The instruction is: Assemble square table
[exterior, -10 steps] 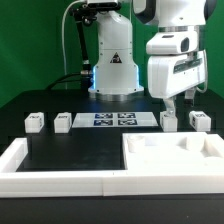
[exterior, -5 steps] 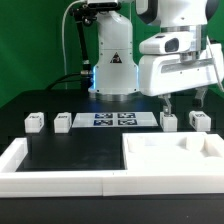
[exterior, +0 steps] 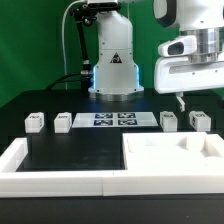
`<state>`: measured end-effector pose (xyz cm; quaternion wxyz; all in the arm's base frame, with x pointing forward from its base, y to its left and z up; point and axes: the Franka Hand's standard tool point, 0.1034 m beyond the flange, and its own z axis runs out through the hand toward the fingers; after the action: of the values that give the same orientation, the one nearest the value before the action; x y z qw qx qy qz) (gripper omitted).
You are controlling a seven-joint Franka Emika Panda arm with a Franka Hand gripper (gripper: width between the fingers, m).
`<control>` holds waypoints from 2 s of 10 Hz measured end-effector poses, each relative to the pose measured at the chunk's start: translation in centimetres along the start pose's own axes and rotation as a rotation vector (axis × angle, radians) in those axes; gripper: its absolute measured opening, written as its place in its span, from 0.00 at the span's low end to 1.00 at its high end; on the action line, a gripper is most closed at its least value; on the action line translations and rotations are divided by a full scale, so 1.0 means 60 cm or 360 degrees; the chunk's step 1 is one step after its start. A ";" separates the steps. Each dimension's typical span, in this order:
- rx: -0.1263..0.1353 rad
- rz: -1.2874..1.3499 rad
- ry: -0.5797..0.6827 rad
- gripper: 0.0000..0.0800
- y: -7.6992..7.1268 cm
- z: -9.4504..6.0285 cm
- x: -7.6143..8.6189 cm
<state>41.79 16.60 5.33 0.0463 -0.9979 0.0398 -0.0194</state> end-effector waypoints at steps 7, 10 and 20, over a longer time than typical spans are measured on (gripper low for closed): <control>-0.0058 -0.0091 -0.0309 0.81 -0.001 0.006 -0.016; -0.0115 -0.0077 -0.0601 0.81 -0.007 0.013 -0.027; -0.0140 -0.0190 -0.1704 0.81 -0.008 0.018 -0.063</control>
Offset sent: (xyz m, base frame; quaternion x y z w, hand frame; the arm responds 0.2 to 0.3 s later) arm -0.0208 0.0180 -0.0091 -0.0151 0.0148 -0.0632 0.9978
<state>38.10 17.48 4.17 0.0170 -0.8698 -0.0454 0.4911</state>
